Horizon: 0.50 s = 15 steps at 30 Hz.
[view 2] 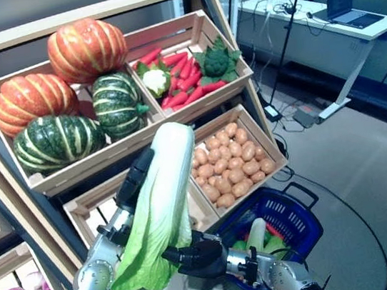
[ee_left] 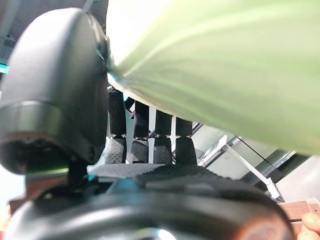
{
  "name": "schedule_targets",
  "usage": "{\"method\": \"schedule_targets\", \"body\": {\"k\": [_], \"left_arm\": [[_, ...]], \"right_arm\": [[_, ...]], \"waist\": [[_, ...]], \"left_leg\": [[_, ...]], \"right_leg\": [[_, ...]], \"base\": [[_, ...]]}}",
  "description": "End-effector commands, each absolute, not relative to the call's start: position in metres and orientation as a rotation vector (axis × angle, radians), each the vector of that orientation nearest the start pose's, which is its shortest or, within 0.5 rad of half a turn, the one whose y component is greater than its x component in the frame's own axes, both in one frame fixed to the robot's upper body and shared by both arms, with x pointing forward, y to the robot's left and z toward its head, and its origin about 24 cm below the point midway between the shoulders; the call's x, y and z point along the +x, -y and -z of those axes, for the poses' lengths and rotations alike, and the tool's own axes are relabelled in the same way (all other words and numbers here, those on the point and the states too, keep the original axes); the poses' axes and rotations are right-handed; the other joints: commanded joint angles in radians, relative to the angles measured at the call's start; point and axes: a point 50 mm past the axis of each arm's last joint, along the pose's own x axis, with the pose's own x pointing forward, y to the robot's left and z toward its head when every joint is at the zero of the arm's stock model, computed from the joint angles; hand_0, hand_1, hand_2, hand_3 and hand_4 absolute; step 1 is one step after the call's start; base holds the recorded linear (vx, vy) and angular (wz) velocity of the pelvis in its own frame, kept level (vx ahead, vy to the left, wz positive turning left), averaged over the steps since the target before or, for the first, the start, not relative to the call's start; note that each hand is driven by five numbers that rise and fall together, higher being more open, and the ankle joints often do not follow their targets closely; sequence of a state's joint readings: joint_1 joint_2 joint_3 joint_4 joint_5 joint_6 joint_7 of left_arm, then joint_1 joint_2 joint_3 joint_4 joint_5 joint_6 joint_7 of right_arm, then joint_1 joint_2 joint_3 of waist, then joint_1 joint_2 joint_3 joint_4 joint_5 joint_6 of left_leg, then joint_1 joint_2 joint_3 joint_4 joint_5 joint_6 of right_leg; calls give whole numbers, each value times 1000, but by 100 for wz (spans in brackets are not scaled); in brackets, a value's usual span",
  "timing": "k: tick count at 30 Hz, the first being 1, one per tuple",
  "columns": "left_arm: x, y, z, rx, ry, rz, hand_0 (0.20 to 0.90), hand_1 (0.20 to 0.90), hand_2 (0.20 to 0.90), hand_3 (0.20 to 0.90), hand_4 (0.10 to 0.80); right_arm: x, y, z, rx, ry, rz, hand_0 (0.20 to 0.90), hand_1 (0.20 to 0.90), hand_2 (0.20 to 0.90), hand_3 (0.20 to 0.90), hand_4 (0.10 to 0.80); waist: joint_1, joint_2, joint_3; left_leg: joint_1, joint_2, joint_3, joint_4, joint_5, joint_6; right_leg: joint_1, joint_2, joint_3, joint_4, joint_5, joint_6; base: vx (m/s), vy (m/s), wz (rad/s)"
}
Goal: Put vegetables into the basket
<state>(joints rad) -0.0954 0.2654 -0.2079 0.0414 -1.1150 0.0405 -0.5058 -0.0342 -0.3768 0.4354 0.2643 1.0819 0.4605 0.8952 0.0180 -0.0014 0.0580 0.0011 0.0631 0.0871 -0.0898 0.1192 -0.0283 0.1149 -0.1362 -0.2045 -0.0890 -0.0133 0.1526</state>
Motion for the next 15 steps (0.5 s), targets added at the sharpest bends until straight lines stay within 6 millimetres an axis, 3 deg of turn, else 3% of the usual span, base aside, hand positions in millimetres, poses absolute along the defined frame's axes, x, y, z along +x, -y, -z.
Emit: {"method": "schedule_targets", "body": {"k": [1,15], "left_arm": [[273,-106,-99,-827,197,860,900,900,900,900,800],[271,-110,-95,-785,143,881,900,900,900,900,800]], "right_arm": [[223,81,-42,1175,-141,-1264,300,300,300,300,400],[232,99,-50,1121,-53,-1170,300,300,300,300,400]], "waist": [[16,-31,-30],[15,-27,-23]], "left_leg": [[68,11,-39,3,-126,-20],[64,13,-38,3,-124,-21]], "right_leg": [[-28,-60,33,25,53,-5],[-30,-58,31,23,54,-4]], "base": [[0,0,0],[0,0,0]]}}
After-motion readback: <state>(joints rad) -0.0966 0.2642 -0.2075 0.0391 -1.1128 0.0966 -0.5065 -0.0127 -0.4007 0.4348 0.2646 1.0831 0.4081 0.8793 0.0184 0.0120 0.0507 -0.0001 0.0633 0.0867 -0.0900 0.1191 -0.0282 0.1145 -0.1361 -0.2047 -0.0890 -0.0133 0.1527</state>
